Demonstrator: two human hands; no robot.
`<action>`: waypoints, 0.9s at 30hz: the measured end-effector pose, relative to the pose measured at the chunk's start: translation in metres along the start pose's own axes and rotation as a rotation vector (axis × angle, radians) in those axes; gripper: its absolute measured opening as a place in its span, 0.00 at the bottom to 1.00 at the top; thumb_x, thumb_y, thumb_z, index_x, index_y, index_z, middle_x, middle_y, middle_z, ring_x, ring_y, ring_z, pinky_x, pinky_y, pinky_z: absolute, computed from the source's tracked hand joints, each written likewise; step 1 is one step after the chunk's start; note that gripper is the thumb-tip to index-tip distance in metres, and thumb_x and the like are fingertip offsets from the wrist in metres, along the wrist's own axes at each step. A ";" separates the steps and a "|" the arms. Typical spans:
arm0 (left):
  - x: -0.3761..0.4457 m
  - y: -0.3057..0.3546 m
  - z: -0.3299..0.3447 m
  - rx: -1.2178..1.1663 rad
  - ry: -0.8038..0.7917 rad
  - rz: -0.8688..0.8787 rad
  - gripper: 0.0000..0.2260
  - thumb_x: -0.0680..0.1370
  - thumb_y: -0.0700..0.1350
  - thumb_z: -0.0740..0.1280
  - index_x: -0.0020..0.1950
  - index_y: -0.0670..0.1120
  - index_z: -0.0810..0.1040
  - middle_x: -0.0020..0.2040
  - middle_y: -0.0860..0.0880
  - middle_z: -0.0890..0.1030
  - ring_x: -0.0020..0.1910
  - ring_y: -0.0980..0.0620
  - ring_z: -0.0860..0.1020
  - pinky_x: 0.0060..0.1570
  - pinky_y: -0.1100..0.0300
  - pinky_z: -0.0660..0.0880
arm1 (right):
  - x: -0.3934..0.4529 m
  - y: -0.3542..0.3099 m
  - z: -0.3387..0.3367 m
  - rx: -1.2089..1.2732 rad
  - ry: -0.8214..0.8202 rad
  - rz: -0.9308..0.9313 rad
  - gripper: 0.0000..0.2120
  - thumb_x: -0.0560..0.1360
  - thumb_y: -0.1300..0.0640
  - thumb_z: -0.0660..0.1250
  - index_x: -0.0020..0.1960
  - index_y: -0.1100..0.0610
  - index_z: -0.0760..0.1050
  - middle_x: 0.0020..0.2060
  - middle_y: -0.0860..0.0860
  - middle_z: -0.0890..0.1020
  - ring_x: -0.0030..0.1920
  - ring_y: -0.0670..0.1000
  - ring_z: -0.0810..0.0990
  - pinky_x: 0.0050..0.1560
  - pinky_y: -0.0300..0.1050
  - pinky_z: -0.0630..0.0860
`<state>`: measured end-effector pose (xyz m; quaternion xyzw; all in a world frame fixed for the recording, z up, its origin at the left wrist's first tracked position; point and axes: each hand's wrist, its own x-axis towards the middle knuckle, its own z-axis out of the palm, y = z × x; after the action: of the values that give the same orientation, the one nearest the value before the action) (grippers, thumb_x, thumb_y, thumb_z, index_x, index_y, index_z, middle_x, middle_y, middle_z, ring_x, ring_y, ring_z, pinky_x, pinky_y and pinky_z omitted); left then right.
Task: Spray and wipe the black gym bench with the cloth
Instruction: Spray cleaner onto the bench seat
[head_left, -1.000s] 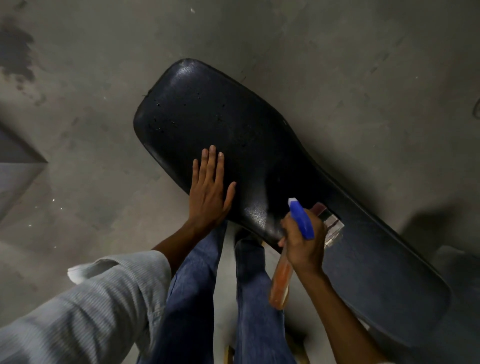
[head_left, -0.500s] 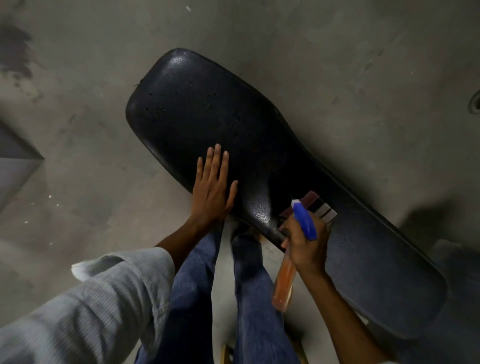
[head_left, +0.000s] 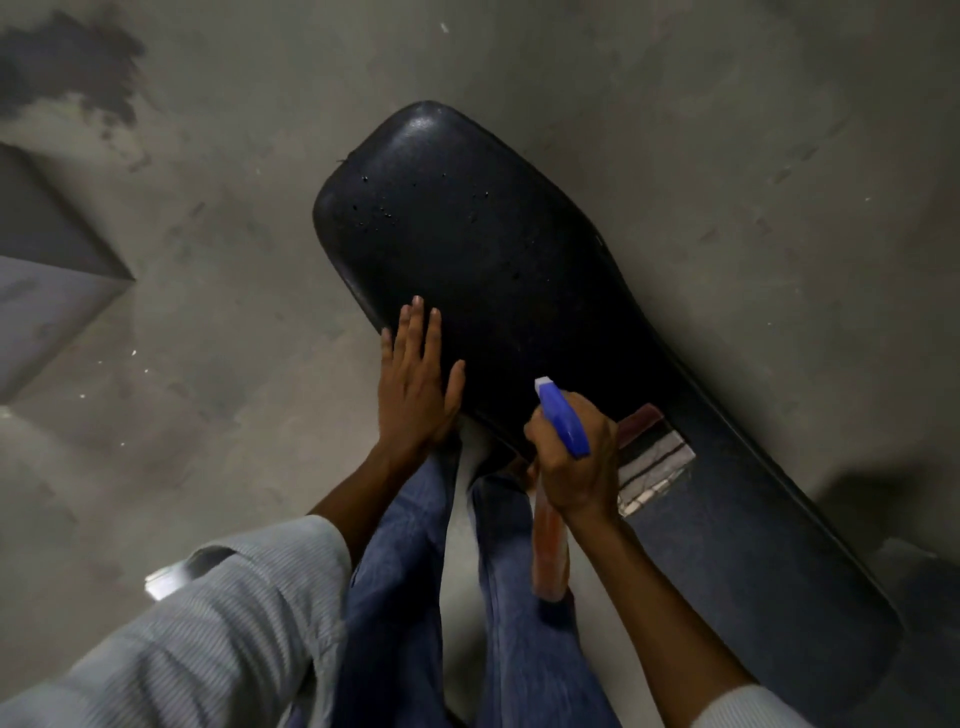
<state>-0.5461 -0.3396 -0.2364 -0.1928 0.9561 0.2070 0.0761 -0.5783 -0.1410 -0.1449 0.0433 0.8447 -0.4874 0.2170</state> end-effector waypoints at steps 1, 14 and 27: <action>0.001 0.001 -0.004 -0.041 -0.008 -0.011 0.33 0.86 0.55 0.61 0.87 0.43 0.55 0.87 0.41 0.53 0.87 0.42 0.52 0.86 0.40 0.51 | 0.004 -0.005 0.001 -0.018 -0.008 -0.025 0.13 0.74 0.50 0.65 0.38 0.58 0.74 0.32 0.55 0.76 0.33 0.58 0.77 0.36 0.58 0.77; -0.040 0.055 -0.083 -0.727 -0.079 0.326 0.52 0.72 0.45 0.80 0.85 0.35 0.50 0.84 0.49 0.62 0.84 0.58 0.62 0.84 0.56 0.58 | 0.026 -0.091 0.025 -0.099 0.032 -0.132 0.11 0.81 0.49 0.71 0.54 0.54 0.72 0.47 0.49 0.76 0.45 0.42 0.77 0.49 0.44 0.79; -0.018 -0.011 -0.095 -0.551 0.244 -0.077 0.05 0.75 0.41 0.71 0.44 0.45 0.75 0.36 0.48 0.78 0.33 0.47 0.75 0.36 0.54 0.73 | 0.037 -0.072 0.040 -0.122 -0.225 -0.139 0.26 0.75 0.49 0.80 0.70 0.48 0.75 0.67 0.48 0.78 0.66 0.46 0.79 0.67 0.41 0.78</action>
<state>-0.5314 -0.3835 -0.1511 -0.2660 0.8581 0.4307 -0.0866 -0.6189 -0.2173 -0.1191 -0.0834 0.8441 -0.4506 0.2783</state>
